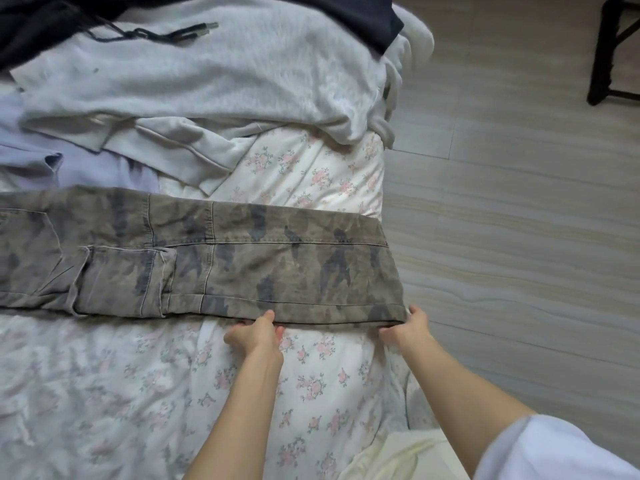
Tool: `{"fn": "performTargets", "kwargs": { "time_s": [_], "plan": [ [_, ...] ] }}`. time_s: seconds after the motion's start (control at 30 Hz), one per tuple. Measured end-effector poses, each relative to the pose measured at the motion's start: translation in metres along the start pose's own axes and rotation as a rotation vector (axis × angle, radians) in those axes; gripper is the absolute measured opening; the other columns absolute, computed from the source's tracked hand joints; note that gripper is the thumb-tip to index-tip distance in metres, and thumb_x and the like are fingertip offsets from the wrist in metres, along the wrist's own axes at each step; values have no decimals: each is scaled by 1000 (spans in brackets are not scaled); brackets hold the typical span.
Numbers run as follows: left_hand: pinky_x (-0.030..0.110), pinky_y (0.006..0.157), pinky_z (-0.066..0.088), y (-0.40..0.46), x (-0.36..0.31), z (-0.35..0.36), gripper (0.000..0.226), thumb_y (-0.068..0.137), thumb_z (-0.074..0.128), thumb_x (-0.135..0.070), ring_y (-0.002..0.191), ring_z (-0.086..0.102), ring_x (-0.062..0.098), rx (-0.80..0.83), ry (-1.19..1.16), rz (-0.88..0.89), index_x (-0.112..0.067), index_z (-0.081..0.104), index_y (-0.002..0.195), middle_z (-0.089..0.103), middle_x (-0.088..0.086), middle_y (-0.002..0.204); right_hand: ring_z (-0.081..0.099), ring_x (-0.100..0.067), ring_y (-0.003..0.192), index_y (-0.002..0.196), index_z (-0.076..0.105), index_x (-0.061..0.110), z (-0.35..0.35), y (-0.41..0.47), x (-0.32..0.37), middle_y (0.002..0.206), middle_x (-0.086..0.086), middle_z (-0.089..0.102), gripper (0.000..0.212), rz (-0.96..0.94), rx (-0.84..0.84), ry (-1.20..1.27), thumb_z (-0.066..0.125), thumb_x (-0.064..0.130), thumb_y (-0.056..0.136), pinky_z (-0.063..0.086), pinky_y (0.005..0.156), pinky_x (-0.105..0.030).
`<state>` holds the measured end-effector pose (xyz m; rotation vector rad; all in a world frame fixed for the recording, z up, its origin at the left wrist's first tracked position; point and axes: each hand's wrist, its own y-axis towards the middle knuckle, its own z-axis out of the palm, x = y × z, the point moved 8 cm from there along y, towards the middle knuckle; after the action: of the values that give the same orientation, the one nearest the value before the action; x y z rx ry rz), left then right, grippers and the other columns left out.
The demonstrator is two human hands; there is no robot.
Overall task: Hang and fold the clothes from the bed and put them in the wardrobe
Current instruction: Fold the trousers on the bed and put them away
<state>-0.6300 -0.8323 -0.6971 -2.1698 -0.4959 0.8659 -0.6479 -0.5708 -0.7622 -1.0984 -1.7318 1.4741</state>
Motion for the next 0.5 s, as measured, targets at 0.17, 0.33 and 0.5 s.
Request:
{"fn": "performTargets", "kwargs": {
  "time_s": [0.17,0.33,0.5],
  "plan": [
    [41,88,44,-32,-18,-8,69,82,62,0,105,44,32,-30,217,115,-12,24,137,27,17,141,59,-21,81,125,49,14,13,-43,44,109,-3,57,36,-360,-56,-59,51,14,89,51,69,-34],
    [34,102,34,-95,-57,16,63,84,68,-18,129,34,16,345,530,757,-21,35,139,32,-3,142,52,-24,92,105,51,6,53,-149,68,96,-5,56,15,-1059,83,-581,48,9,91,40,83,-30],
    [34,99,41,-145,-90,31,52,90,41,-53,116,57,15,941,-46,359,-23,46,132,61,-1,126,61,-32,86,92,61,5,101,-254,-12,88,-13,66,11,-1583,589,-1172,55,15,92,46,76,-38]
  ]
}}
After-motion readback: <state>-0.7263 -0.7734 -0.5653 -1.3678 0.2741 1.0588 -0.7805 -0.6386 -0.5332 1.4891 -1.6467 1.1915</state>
